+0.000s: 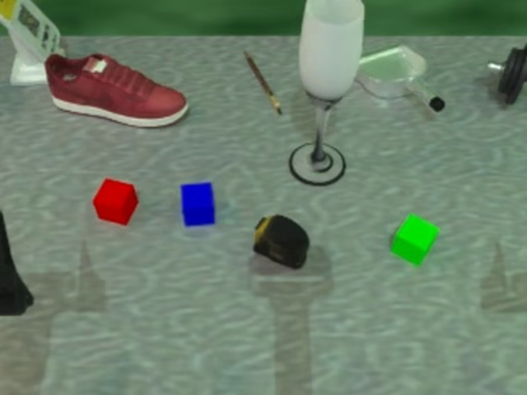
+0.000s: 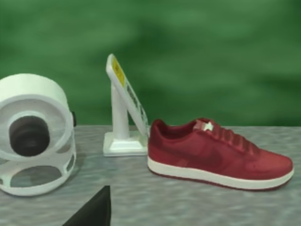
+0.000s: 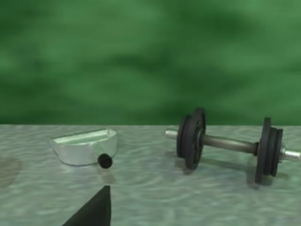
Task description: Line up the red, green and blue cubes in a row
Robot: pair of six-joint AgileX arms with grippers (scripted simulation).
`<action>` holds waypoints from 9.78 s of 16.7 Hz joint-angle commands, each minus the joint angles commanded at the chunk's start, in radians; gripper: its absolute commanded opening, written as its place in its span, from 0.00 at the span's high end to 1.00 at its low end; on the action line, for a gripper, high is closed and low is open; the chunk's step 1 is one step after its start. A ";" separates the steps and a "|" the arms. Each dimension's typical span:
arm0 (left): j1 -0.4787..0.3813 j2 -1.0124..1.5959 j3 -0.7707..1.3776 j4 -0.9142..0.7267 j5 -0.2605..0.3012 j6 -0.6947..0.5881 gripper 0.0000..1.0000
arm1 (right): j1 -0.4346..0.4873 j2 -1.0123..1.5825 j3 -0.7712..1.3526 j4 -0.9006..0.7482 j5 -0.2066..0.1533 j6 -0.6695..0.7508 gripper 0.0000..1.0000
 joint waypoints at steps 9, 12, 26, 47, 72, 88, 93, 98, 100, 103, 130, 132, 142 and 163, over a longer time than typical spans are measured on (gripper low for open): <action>-0.035 0.293 0.275 -0.180 0.005 0.014 0.00 | 0.000 0.000 0.000 0.000 0.000 0.000 0.00; -0.058 0.576 0.500 -0.326 0.003 0.026 0.00 | 0.000 0.000 0.000 0.000 0.000 0.000 0.00; -0.178 1.937 1.544 -1.039 0.001 0.088 0.00 | 0.000 0.000 0.000 0.000 0.000 0.000 0.00; -0.197 2.272 1.563 -0.861 0.004 0.100 0.00 | 0.000 0.000 0.000 0.000 0.000 0.000 0.00; -0.197 2.275 1.559 -0.855 0.004 0.100 1.00 | 0.000 0.000 0.000 0.000 0.000 0.000 0.00; -0.194 2.154 1.716 -1.101 0.005 0.084 1.00 | 0.000 0.000 0.000 0.000 0.000 0.000 0.00; -0.336 2.089 1.642 -1.097 -0.003 -0.131 1.00 | 0.000 0.000 0.000 0.000 0.000 0.000 0.00; -0.541 1.987 1.514 -1.093 -0.014 -0.493 1.00 | 0.000 0.000 0.000 0.000 0.000 0.000 0.00; -0.608 1.947 1.473 -1.086 -0.018 -0.590 1.00 | 0.000 0.000 0.000 0.000 0.000 0.000 0.00; -0.659 1.909 1.440 -1.076 -0.023 -0.655 1.00 | 0.000 0.000 0.000 0.000 0.000 0.000 0.00; -0.658 1.999 1.272 -0.818 -0.023 -0.653 0.25 | 0.000 0.000 0.000 0.000 0.000 0.000 0.00; -0.658 1.999 1.272 -0.818 -0.023 -0.653 0.10 | 0.000 0.000 0.000 0.000 0.000 0.000 0.00; -0.657 1.998 1.272 -0.818 -0.023 -0.653 0.00 | 0.000 0.000 0.000 0.000 0.000 0.000 0.00; -0.517 1.618 1.191 -0.901 -0.035 -0.633 0.00 | 0.070 0.291 0.265 -0.181 -0.001 -0.091 0.00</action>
